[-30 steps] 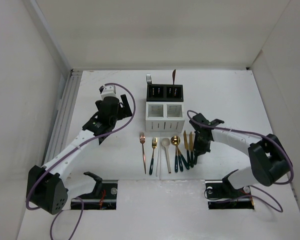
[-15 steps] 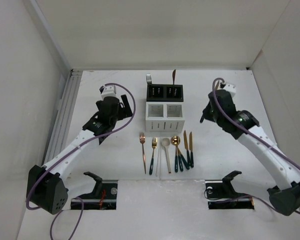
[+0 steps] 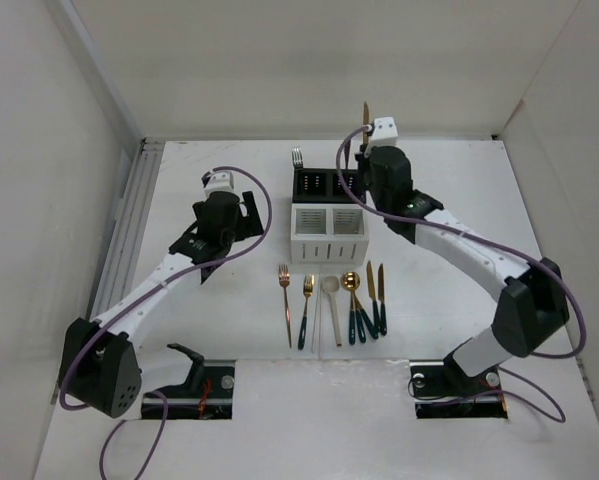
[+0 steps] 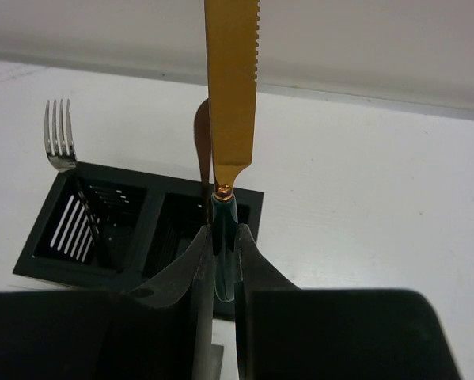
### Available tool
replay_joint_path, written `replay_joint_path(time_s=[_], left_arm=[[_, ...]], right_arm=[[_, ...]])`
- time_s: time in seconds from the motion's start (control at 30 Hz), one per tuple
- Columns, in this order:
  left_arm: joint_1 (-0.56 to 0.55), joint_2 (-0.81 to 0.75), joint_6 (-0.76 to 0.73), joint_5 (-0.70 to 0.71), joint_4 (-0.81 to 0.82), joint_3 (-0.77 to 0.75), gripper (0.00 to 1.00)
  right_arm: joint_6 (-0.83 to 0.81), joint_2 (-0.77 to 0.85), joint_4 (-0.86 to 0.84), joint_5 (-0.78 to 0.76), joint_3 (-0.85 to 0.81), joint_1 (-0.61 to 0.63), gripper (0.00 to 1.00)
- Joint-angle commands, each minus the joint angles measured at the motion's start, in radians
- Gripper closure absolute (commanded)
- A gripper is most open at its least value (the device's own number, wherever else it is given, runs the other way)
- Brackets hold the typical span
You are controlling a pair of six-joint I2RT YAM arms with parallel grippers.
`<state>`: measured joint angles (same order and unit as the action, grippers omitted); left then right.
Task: Sort the eating utensils into containers
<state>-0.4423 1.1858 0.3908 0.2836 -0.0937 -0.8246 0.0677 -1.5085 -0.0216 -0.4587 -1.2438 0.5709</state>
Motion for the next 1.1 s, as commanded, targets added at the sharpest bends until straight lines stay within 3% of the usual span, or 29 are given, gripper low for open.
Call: replay_joint_path(time_s=[0.0, 0.37, 0.63, 0.7, 0.77, 0.87, 0.9, 1.07], left_arm=[[0.007, 0.001, -0.015, -0.001, 0.020, -0.005, 0.19], [0.045, 0.060, -0.015, -0.020, 0.031, -0.042, 0.19], [0.076, 0.080, -0.015, -0.029, 0.031, -0.051, 0.19], [0.076, 0.080, -0.015, -0.029, 0.031, -0.051, 0.19], [0.076, 0.089, -0.015, -0.029, 0.031, -0.051, 0.19], [0.076, 0.089, -0.015, -0.029, 0.031, -0.051, 0.19], [0.076, 0.089, -0.015, -0.029, 0.031, -0.051, 0.19], [0.076, 0.089, -0.015, -0.038, 0.031, -0.051, 0.19]], right_arm=[[-0.083, -0.045, -0.250, 0.020, -0.020, 0.007, 1.00], [0.030, -0.223, -0.331, 0.063, -0.016, -0.014, 1.00], [0.096, -0.234, -0.331, 0.048, 0.064, -0.014, 1.00], [0.118, -0.223, -0.331, 0.048, 0.075, -0.014, 0.84], [0.118, -0.234, -0.322, 0.068, 0.086, -0.014, 0.79], [0.138, -0.234, -0.310, 0.077, 0.086, -0.014, 0.63], [0.138, -0.234, -0.299, 0.077, 0.086, -0.014, 0.50], [0.138, -0.188, -0.279, 0.077, 0.075, -0.005, 0.38]])
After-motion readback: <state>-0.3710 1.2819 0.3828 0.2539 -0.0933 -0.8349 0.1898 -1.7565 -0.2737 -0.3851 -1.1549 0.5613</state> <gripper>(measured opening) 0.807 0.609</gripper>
